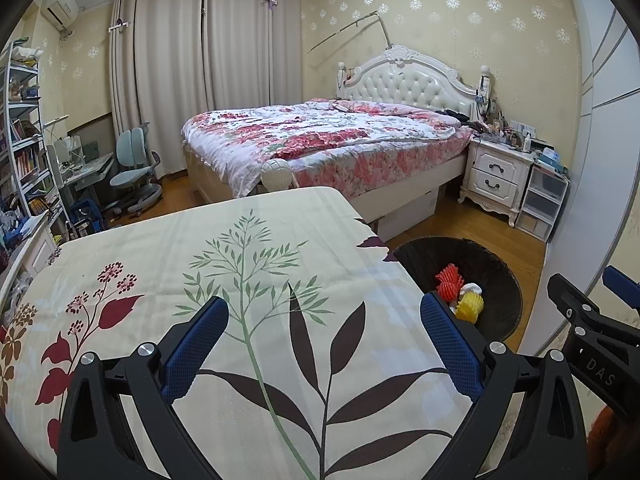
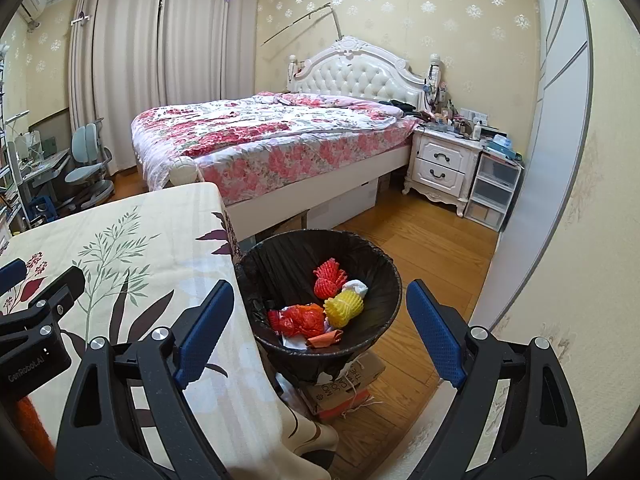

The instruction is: Collect trash

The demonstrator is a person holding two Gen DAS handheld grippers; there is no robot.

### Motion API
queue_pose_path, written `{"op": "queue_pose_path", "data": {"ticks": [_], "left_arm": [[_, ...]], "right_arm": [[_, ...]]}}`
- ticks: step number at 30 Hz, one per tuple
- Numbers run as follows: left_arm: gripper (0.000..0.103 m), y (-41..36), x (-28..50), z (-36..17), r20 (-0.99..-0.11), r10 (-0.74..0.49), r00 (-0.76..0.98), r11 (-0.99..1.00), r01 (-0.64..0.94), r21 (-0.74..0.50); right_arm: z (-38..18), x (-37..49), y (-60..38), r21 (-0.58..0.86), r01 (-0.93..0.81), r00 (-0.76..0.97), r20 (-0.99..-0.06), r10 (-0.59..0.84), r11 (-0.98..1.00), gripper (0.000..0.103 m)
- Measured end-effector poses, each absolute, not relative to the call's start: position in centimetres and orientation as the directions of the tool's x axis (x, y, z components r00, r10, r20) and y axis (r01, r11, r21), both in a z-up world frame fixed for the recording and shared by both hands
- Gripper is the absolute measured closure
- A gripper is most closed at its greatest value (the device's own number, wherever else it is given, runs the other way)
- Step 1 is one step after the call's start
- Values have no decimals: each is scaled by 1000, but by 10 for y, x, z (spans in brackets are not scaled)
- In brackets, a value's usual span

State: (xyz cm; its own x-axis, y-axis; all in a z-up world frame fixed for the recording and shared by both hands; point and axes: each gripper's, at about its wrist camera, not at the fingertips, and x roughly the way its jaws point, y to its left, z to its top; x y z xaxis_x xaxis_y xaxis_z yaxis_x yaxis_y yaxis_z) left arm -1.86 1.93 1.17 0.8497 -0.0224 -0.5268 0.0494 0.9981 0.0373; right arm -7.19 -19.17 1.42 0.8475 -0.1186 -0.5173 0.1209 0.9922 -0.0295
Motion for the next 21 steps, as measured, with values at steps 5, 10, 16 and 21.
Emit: {"op": "queue_pose_path", "data": {"ticks": [5, 10, 16, 21], "left_arm": [[7, 19, -19, 12, -527, -23, 850, 998, 50, 37], [7, 20, -18, 12, -528, -24, 849, 998, 51, 36], [7, 18, -22, 10, -532, -28, 847, 998, 53, 33], [7, 18, -21, 10, -532, -29, 847, 998, 54, 32]], "right_arm": [[14, -72, -192, -30, 120, 848, -517, -118, 992, 17], [14, -72, -192, -31, 120, 848, -517, -119, 992, 17], [14, -72, -192, -29, 121, 849, -516, -119, 992, 17], [14, -73, -192, -30, 122, 849, -515, -120, 992, 17]]}}
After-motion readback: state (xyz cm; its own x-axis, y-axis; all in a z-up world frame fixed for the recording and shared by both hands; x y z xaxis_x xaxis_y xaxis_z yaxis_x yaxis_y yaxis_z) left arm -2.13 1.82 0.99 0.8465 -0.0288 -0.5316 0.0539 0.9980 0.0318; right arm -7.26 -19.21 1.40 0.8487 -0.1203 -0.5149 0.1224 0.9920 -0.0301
